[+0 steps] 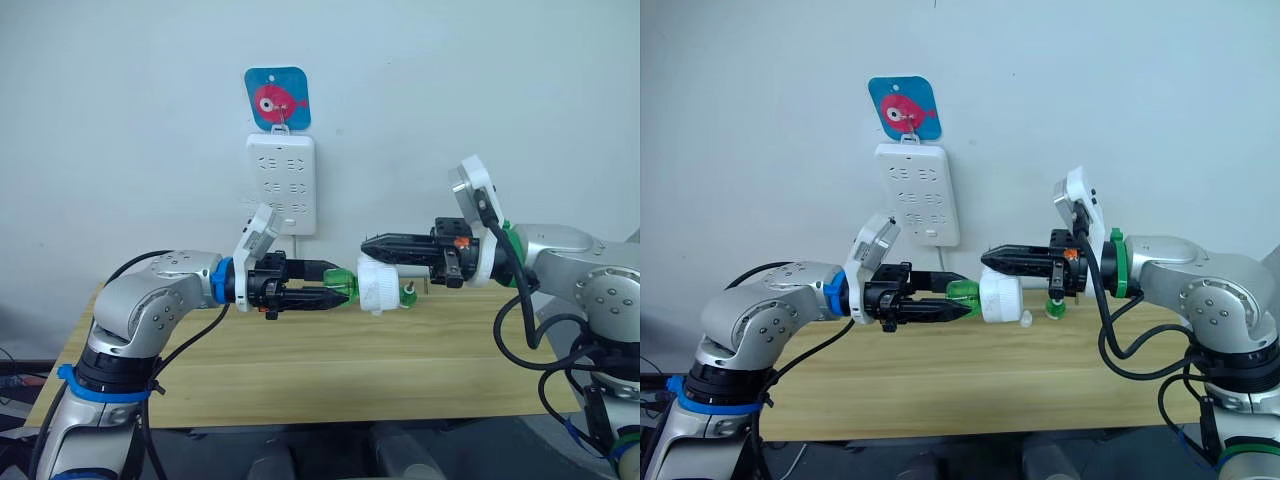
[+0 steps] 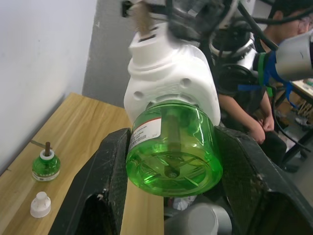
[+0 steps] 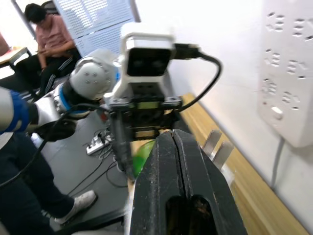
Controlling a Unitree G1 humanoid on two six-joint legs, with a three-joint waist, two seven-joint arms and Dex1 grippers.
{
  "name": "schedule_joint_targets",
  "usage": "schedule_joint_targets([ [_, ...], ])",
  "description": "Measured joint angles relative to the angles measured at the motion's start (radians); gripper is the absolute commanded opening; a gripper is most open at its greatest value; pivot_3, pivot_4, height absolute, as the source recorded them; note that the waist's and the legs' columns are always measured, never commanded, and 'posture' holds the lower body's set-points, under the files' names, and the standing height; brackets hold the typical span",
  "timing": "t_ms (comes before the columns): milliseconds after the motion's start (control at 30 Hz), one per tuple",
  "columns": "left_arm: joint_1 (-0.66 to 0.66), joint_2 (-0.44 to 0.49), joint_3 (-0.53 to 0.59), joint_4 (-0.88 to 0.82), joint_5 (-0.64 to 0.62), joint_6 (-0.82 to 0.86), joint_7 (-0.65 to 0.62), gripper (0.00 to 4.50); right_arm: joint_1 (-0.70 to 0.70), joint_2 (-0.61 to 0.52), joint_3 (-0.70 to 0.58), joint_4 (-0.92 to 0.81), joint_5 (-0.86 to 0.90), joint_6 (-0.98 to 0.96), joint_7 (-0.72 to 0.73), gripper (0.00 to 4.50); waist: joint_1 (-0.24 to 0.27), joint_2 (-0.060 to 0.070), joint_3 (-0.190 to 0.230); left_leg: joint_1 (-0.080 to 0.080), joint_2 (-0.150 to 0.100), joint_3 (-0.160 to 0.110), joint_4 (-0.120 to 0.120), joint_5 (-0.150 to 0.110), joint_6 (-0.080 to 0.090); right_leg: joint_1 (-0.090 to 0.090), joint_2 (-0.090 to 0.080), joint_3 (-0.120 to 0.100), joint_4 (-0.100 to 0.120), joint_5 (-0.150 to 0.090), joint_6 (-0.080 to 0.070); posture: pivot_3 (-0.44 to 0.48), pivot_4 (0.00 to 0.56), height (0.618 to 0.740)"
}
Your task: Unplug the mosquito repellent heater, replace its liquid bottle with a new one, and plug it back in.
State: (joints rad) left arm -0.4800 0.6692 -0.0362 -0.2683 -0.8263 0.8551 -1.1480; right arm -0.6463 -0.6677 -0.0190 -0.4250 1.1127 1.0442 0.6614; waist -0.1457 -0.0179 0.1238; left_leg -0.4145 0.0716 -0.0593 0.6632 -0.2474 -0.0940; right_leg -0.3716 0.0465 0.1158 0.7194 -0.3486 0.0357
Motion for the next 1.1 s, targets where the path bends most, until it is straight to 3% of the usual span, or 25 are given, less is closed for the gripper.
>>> schedule_joint_targets([
  [633, 0.016, 0.035, -0.012, -0.015, -0.007, 0.01, -0.062, 2.32, 0.022, -0.024, 0.032, 0.063, -0.195, -0.044, 0.057, 0.0, 0.0, 0.0, 0.0, 0.0, 0.0, 0.0, 0.0, 0.0, 0.0, 0.0, 0.0, 0.0, 0.0, 0.0, 0.0, -0.134, 0.046, 0.735],
  [800, 0.019, 0.036, -0.012, -0.014, -0.006, 0.01, -0.063, 2.32, 0.049, -0.064, -0.042, 0.09, -0.164, -0.015, 0.068, 0.0, 0.004, 0.0, 0.0, -0.001, 0.0, 0.0, 0.0, 0.0, 0.0, 0.0, 0.0, 0.0, 0.0, 0.0, 0.0, -0.145, 0.05, 0.735],
  [933, 0.024, 0.04, -0.012, -0.01, -0.004, 0.009, -0.065, 2.32, 0.087, -0.124, -0.122, 0.096, -0.096, 0.053, 0.088, 1.22, 0.003, 0.0, 0.0, 0.0, 0.0, 0.0, 0.0, 0.0, 0.0, 0.0, 0.0, 0.0, 0.0, 0.0, 0.0, -0.154, 0.05, 0.735],
  [1100, 0.024, 0.04, -0.012, 0.0, -0.002, 0.006, -0.083, 2.32, 0.105, -0.142, -0.158, 0.07, -0.007, 0.112, 0.085, 3.08, -0.007, 0.0, 0.0, 0.0, 0.0, 0.001, 0.0, 0.0, 0.0, 0.0, 0.0, 0.001, 0.0, 0.0, 0.0, -0.161, 0.051, 0.735],
])
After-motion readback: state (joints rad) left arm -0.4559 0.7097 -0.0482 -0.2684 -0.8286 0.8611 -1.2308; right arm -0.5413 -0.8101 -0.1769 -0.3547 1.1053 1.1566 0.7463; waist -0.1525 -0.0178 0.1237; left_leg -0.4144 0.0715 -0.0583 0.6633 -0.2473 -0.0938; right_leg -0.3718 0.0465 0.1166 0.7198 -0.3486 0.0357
